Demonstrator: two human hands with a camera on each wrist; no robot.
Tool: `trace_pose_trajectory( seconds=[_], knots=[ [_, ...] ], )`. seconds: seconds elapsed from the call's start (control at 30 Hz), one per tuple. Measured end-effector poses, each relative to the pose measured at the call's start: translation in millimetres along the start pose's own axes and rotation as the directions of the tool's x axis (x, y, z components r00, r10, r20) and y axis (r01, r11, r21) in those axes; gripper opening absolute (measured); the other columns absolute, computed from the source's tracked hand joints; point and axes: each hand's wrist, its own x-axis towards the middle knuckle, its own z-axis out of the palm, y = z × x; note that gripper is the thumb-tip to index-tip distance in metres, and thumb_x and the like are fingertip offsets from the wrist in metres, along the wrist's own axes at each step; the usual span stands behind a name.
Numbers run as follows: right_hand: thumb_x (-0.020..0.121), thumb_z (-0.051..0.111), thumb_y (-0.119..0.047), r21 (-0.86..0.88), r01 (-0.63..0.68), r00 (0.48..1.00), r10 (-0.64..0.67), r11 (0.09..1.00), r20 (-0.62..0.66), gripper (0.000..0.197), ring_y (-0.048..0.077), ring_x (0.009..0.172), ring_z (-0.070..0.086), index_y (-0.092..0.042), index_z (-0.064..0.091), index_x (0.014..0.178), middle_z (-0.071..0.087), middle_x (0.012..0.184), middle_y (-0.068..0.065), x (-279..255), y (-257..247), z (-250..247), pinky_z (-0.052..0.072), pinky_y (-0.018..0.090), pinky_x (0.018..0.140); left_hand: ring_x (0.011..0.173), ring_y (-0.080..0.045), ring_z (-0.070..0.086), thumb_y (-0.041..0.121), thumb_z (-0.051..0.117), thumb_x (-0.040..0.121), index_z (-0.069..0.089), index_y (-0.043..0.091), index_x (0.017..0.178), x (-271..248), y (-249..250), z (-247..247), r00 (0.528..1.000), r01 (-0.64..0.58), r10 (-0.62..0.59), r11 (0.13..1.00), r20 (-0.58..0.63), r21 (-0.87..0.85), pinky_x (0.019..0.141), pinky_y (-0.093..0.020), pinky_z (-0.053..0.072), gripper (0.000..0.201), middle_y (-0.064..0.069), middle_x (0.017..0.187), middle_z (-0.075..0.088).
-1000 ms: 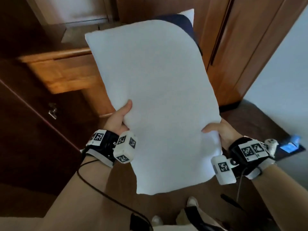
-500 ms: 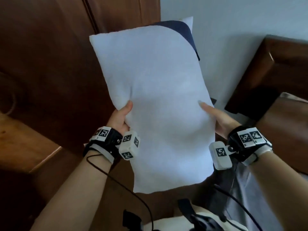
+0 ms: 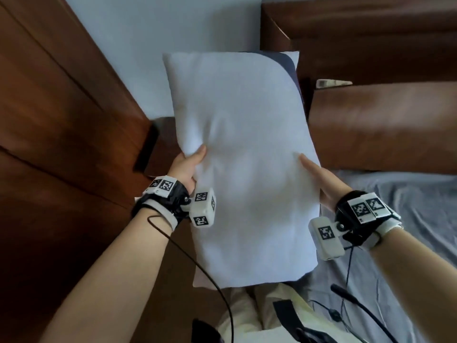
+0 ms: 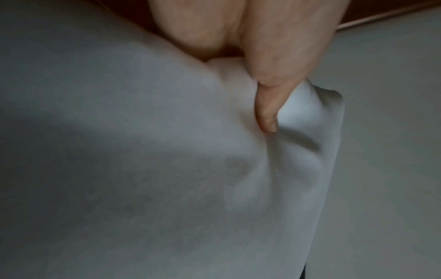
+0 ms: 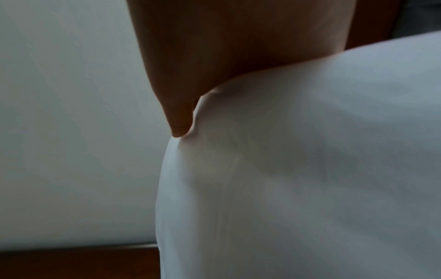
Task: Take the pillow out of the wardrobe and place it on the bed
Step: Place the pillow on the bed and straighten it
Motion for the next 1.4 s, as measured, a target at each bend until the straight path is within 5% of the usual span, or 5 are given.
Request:
trace_pose_trajectory(
  seconds=[0.5,0.77,0.93,1.3,1.4],
  knots=[
    [0.082,0.063,-0.041,0.441,-0.067,0.898,0.247,0.895,-0.364,0.034,0.022,0.076,0.073,-0.016,0.068,0.105,0.073,0.093,0.007,-31,110,-119,0.058,0.035,0.065,0.077,-0.02,0.072,0.014,0.063,0.091,0.065,0.013,0.109,80,-103,152,0.911,0.095,-0.217,0.938,0.351,0.333,0.078,-0.039,0.06,0.018,-0.009,0.097,0.072],
    [0.084,0.064,-0.033,0.561,0.013,0.796,0.331,0.827,-0.507,0.023,0.027,0.081,0.071,-0.017,0.07,0.099,0.071,0.094,0.009,-26,175,-188,0.05,0.051,0.094,0.103,-0.032,0.068,0.019,0.066,0.09,0.058,0.008,0.128,104,-198,243,0.86,0.114,-0.358,0.83,0.365,0.545,0.093,-0.047,0.055,0.041,-0.016,0.116,0.069],
    [0.081,0.068,-0.038,0.583,0.131,0.728,0.321,0.802,-0.606,0.049,0.033,0.105,0.068,-0.017,0.062,0.125,0.073,0.109,0.01,-11,209,-212,0.048,0.056,0.097,0.087,-0.021,0.071,0.019,0.068,0.088,0.058,0.012,0.129,129,-245,285,0.822,0.086,-0.397,0.795,0.408,0.601,0.075,-0.036,0.059,0.043,-0.005,0.102,0.072],
    [0.081,0.069,-0.029,0.555,0.451,0.551,0.271,0.699,-0.789,0.05,0.032,0.111,0.066,-0.019,0.058,0.129,0.068,0.123,0.012,40,250,-250,0.051,0.051,0.095,0.101,-0.026,0.071,0.028,0.071,0.078,0.063,0.024,0.101,171,-297,401,0.743,-0.21,-0.333,0.708,0.58,0.675,0.093,-0.048,0.056,0.025,-0.006,0.112,0.072],
    [0.085,0.066,-0.023,0.513,0.499,0.484,0.267,0.699,-0.833,0.046,0.027,0.108,0.068,-0.016,0.056,0.13,0.069,0.122,0.011,55,257,-260,0.056,0.043,0.089,0.102,-0.022,0.071,0.031,0.068,0.074,0.064,0.02,0.117,182,-318,424,0.727,-0.318,-0.27,0.683,0.632,0.657,0.093,-0.043,0.057,0.045,-0.004,0.115,0.072]
  ],
)
